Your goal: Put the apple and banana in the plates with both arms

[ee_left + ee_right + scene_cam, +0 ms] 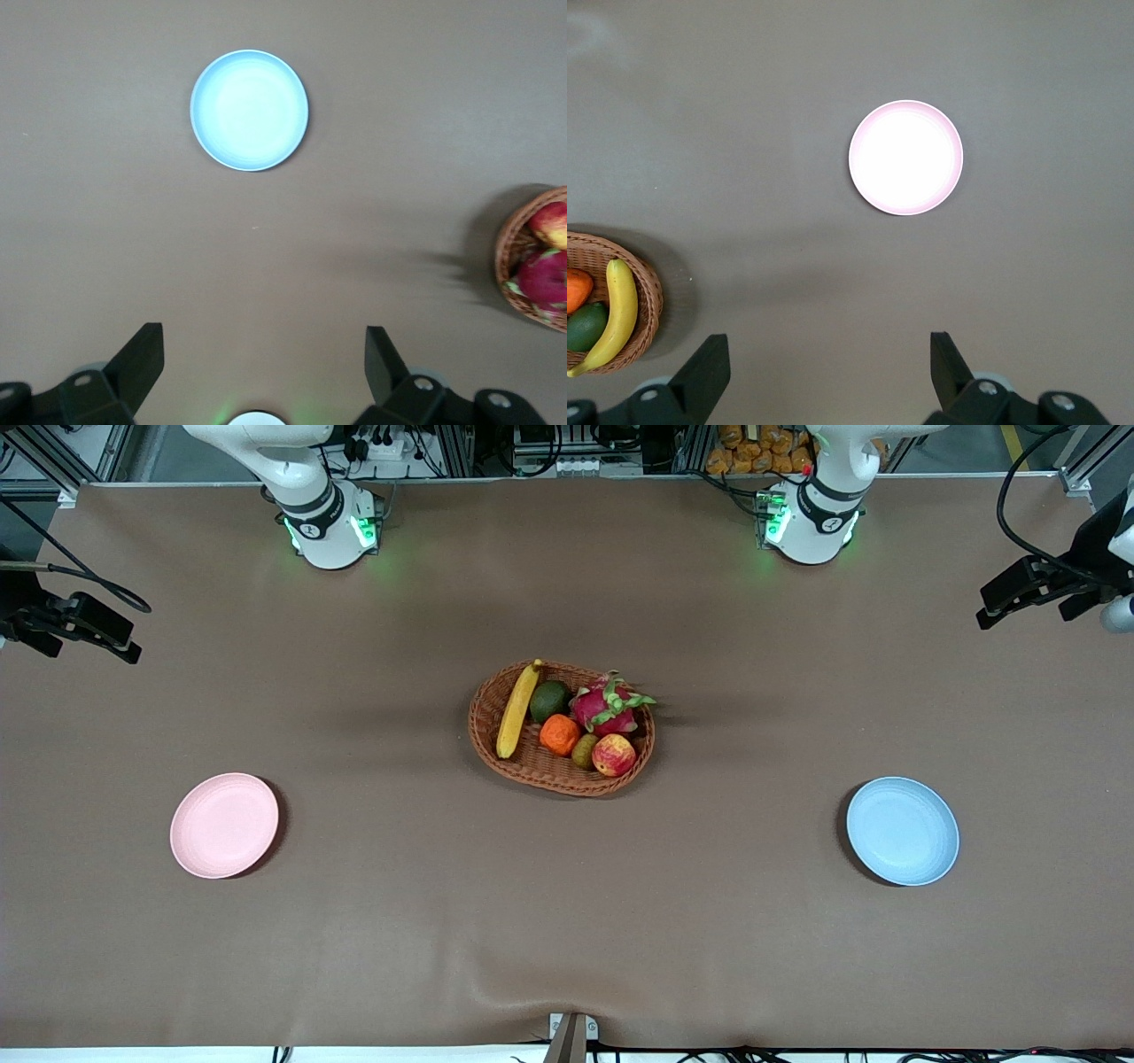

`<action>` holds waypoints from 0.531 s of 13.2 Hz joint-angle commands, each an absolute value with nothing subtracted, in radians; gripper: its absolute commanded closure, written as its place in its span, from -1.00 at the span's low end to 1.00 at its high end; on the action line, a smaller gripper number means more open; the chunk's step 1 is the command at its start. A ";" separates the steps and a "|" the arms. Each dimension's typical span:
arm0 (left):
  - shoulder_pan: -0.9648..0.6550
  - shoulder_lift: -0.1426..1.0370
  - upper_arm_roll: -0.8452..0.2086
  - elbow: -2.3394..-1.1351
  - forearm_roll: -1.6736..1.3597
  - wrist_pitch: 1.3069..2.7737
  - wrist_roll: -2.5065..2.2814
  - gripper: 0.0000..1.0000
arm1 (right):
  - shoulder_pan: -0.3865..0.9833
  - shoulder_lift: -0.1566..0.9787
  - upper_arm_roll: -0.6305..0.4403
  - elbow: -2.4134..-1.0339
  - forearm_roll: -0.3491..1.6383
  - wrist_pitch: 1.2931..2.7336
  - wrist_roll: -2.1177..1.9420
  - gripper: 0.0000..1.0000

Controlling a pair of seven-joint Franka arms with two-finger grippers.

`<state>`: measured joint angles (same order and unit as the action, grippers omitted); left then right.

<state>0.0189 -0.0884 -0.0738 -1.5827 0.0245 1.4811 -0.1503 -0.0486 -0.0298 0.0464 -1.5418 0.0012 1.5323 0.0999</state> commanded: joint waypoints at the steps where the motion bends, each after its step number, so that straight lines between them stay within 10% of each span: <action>1: 0.021 -0.083 -0.083 -1.554 0.055 1.467 -0.133 -1.00 | -0.057 -0.014 0.051 -1.513 0.000 1.523 0.104 -1.00; 7: 0.017 -0.016 -0.083 -1.539 -0.026 1.448 -0.106 -1.00 | -0.057 -0.014 0.051 -1.513 0.000 1.523 0.106 -1.00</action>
<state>0.0182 -0.0649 -0.0784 -1.5705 0.0119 1.4710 -0.1227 -0.0487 -0.0281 0.0456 -1.5399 0.0012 1.5323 0.0999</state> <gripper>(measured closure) 0.000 0.000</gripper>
